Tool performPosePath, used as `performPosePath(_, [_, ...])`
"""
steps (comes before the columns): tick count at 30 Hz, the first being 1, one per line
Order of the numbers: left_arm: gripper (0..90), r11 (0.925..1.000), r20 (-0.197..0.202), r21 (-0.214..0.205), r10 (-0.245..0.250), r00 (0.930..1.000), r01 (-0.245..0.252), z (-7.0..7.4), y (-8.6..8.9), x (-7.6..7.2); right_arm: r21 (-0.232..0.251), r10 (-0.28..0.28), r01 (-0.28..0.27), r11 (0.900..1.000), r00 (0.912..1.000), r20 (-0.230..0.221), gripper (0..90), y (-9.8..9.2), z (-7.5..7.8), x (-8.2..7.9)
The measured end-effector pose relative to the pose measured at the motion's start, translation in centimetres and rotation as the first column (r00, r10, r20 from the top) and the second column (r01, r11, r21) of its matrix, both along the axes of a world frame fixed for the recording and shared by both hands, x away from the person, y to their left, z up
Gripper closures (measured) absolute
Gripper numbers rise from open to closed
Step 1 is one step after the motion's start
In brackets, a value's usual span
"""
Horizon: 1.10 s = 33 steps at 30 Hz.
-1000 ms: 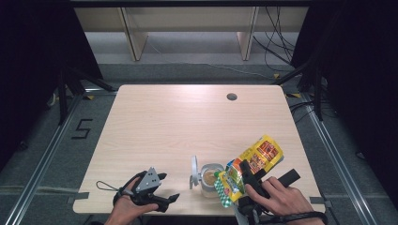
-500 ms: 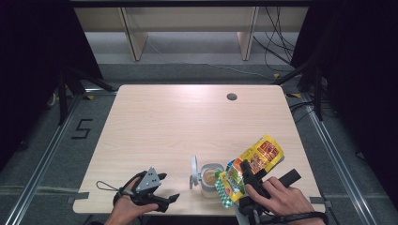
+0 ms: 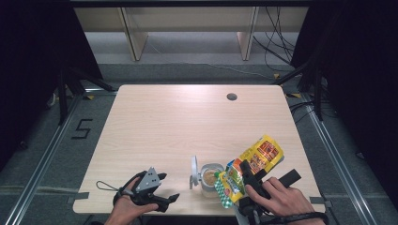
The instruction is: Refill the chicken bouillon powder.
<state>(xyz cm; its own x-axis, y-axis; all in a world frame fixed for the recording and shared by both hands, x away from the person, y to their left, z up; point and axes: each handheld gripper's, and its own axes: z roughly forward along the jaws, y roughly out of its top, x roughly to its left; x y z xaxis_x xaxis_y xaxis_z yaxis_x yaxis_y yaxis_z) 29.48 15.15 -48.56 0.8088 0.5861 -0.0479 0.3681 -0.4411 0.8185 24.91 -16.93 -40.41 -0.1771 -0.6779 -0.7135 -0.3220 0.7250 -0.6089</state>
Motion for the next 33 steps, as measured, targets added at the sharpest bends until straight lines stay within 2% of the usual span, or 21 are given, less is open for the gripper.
performPosePath(1, [16.8,1.0000,0.004,0.001,0.000,1.0000,0.000,0.00,0.01,0.01,0.007,0.013,-0.013,0.9999,0.9999,0.010,62.4,-0.05,-0.05,-0.01])
performPosePath(3, [16.8,0.9998,0.014,0.013,-0.017,0.9998,0.017,0.04,0.07,0.13,0.003,-0.009,0.009,1.0000,0.9998,-0.017,62.4,0.01,-0.03,-0.09])
performPosePath(5, [16.8,0.9997,0.015,0.015,-0.019,0.9997,0.018,0.03,0.07,0.13,0.007,0.015,-0.015,0.9999,0.9999,0.005,62.4,0.01,-0.09,-0.15])
performPosePath(6, [16.8,0.9997,0.015,0.015,-0.019,0.9997,0.019,0.04,0.07,0.13,0.003,-0.005,0.005,1.0000,0.9997,-0.023,62.4,0.08,-0.06,-0.17])
performPosePath(7, [16.8,0.9997,0.015,0.014,-0.018,0.9997,0.018,0.04,0.07,0.13,0.003,-0.007,0.007,1.0000,0.9996,-0.026,62.4,0.10,-0.09,-0.18])
performPosePath(21, [16.8,0.9997,0.015,0.015,-0.018,0.9997,0.018,0.04,0.08,0.14,-0.001,0.001,-0.001,1.0000,0.9995,-0.032,62.5,0.30,-0.07,-0.25])
performPosePath(23, [16.8,0.9997,0.015,0.014,-0.018,0.9997,0.018,0.04,0.07,0.13,0.001,0.001,-0.001,1.0000,0.9995,-0.032,62.5,0.29,-0.08,-0.26])
performPosePath(24, [16.8,0.9997,0.016,0.014,-0.018,0.9997,0.018,0.04,0.07,0.13,0.002,0.016,-0.016,0.9999,0.9998,-0.010,62.5,0.25,-0.08,-0.29])
performPosePath(27, [16.8,0.9997,0.015,0.017,-0.019,0.9997,0.019,0.03,0.08,0.15,0.004,-0.001,0.001,1.0000,0.9996,-0.028,62.5,0.27,-0.07,-0.29])
performPosePath(28, [16.8,0.9997,0.015,0.016,-0.021,0.9997,0.021,0.03,0.07,0.16,0.004,0.013,-0.013,0.9999,0.9999,-0.009,62.5,0.24,-0.07,-0.31])
performPosePath(30, [16.8,0.9997,0.015,0.016,-0.019,0.9997,0.019,0.04,0.08,0.13,0.000,0.001,-0.001,1.0000,0.9996,-0.027,62.5,0.25,-0.02,-0.26])
performPosePath(33, [16.8,0.9998,0.019,0.013,-0.016,0.9997,0.016,0.03,0.08,0.14,0.003,0.009,-0.009,1.0000,0.9999,-0.009,62.5,0.11,-0.03,-0.27])
